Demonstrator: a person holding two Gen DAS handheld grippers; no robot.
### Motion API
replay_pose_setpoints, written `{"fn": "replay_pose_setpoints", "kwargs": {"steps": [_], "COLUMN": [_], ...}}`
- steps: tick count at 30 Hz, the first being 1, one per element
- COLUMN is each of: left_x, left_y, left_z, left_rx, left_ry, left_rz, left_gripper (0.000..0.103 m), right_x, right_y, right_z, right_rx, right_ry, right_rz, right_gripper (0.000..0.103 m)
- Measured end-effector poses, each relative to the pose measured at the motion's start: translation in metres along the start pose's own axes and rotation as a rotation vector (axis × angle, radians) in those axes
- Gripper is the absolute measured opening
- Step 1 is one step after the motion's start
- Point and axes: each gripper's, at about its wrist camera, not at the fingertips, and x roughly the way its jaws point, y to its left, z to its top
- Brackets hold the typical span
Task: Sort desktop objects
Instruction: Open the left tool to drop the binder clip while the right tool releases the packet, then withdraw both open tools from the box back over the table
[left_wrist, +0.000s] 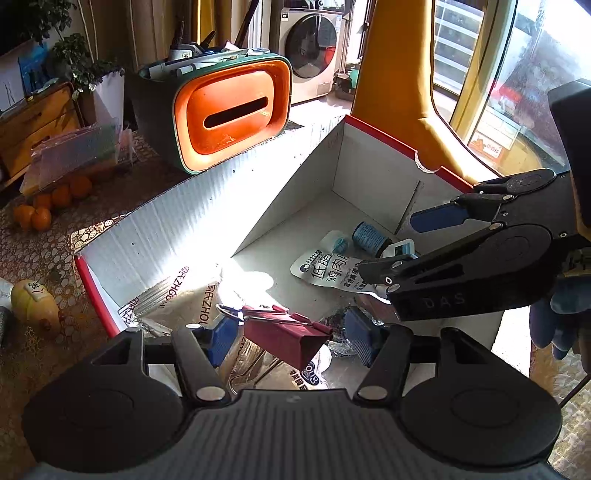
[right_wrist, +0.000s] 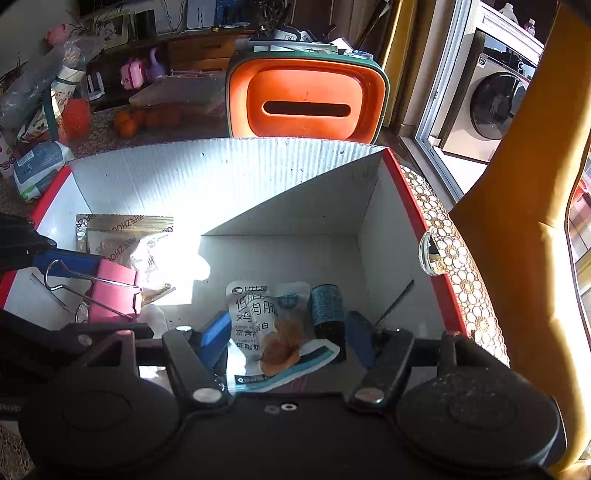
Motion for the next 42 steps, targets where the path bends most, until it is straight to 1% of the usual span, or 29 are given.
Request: {"fn": "replay_pose_setpoints", "kwargs": {"steps": [2,7,14,24,29,34,42], "left_x": [-0.005,-0.022,-0.053,-0.107,-0.137,-0.167,-0.198], "left_y": [-0.001,0.001,0.005,0.017,0.026,0.034,0.051], "left_z": [-0.001,-0.004,-0.011,-0.025,-0.038,-0.051,-0.077], "left_rx": [0.001,-0.002,-0.006,-0.015,-0.033,-0.031,-0.043], "left_ry": [-0.018,-0.052,-0.102,-0.19,-0.23,-0.276,-0.308], "left_rz": [-0.006,-0.02,-0.02,0.003,0.017,0.025,0.05], "left_gripper": [0.075,0.075,0.075,0.075,0.075,0.075,0.075], "right_x": [-0.002,-0.013,-0.03,-0.071,-0.097,-0.121,-0.146], "right_y": [-0.003,-0.007,0.002,0.031,0.05,0.07,0.102], "right_z": [0.0,-0.001,-0.005,-0.007,-0.006,-0.006,-0.018], "right_rx": [0.012,0.044,0.045,0.019,-0.019,-0.034,-0.034], "right_ry": [-0.008,-0.03,-0.045,-0.092,-0.116,-0.149,-0.194], "right_rz": [-0.002,0.003,0.015,0.026,0.012,0.022,0.048], "right_gripper": [0.071,0.075,0.076,0.076,0.077,0.079,0.079]}}
